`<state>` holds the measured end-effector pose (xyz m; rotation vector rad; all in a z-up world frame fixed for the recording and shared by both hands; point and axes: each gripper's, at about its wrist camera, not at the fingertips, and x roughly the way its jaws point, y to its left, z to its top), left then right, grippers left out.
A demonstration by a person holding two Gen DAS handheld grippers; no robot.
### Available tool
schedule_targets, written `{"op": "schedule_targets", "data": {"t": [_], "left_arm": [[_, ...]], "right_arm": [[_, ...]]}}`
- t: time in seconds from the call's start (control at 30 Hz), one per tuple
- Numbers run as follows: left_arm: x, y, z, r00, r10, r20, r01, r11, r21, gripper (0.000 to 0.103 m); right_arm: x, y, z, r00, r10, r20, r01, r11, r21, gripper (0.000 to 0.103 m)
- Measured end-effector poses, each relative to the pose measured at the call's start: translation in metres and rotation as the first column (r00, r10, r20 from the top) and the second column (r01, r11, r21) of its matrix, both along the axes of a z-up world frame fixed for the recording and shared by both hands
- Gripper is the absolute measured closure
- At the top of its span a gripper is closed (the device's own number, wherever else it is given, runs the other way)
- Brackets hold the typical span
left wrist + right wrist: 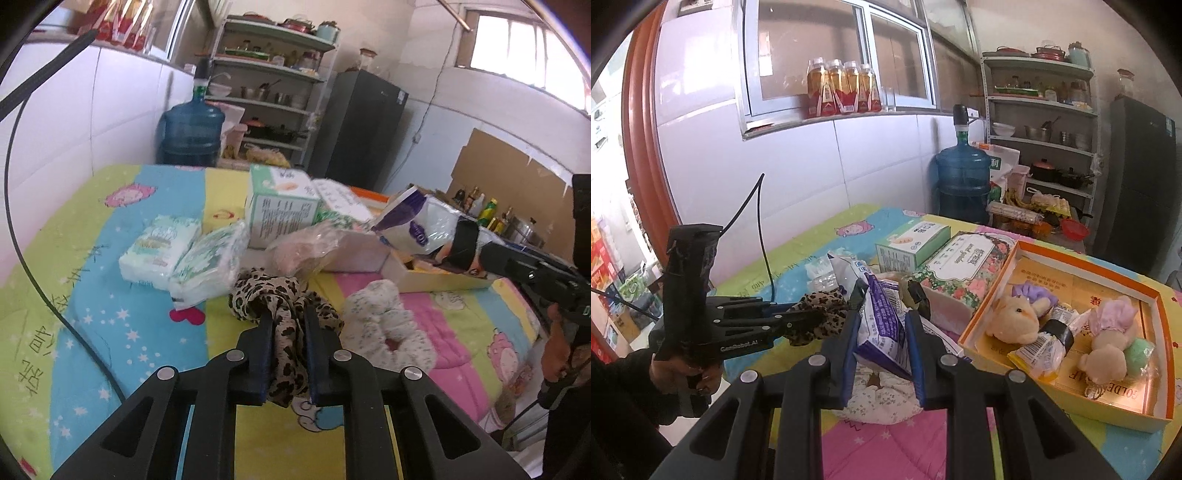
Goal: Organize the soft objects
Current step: 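Carry the scrunchie and snack bag with both grippers over the orange box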
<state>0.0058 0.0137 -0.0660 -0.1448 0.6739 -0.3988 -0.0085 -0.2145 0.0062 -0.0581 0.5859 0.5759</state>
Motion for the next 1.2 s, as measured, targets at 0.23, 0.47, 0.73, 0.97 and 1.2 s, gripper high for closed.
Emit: {"op": "schedule_targets", "data": {"t": [0.23, 0.47, 0.73, 0.97, 1.2], "left_arm": [[-0.014, 0.006, 0.019, 0.999, -0.013, 0.053, 0.014, 1.0, -0.02, 0.088], [-0.027, 0.011, 0.013, 1.0, 0.0, 0.031, -0.001, 0.999, 0.039, 0.088], [-0.044, 0.022, 0.027, 0.996, 0.017, 0.083, -0.017, 1.0, 0.004, 0.088], [-0.041, 0.007, 0.045, 0.993, 0.006, 0.115, -0.008, 1.0, 0.018, 0.088], [-0.032, -0.016, 0.059, 0.991, 0.02, 0.13, -0.026, 0.999, 0.044, 0.088]], "right_arm": [[-0.016, -0.002, 0.01, 0.999, -0.008, 0.034, 0.008, 1.0, 0.013, 0.078], [-0.026, -0.004, 0.009, 0.999, -0.037, 0.034, 0.037, 0.999, -0.002, 0.078], [-0.035, -0.01, 0.012, 0.997, -0.057, 0.05, 0.056, 0.998, 0.024, 0.078], [-0.045, -0.018, 0.017, 0.994, -0.079, 0.076, 0.077, 0.997, 0.03, 0.078], [-0.051, -0.031, 0.021, 0.989, -0.116, 0.096, 0.113, 0.993, 0.036, 0.078]]}}
